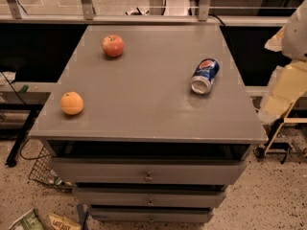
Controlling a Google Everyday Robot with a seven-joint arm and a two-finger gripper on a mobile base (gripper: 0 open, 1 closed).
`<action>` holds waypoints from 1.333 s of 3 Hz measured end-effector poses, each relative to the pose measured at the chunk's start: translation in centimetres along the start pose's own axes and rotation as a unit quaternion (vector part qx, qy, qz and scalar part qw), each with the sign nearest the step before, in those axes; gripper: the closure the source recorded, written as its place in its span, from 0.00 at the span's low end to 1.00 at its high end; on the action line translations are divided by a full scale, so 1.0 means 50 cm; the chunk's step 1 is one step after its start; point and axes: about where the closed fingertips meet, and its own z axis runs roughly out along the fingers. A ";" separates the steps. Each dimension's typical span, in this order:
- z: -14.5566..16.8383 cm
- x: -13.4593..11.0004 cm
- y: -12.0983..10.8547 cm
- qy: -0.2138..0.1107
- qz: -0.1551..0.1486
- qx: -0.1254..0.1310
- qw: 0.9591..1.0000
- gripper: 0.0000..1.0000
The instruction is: Pick pepsi can
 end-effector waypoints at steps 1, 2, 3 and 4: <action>0.030 -0.035 -0.078 0.006 0.070 0.010 0.997 0.00; 0.064 -0.072 -0.138 0.010 0.151 0.024 0.988 0.00; 0.095 -0.093 -0.159 -0.003 0.228 0.036 0.973 0.00; 0.142 -0.096 -0.171 -0.014 0.324 0.034 0.945 0.00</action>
Offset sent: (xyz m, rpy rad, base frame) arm 0.1242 0.0231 -0.0156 0.2339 0.0663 -0.9258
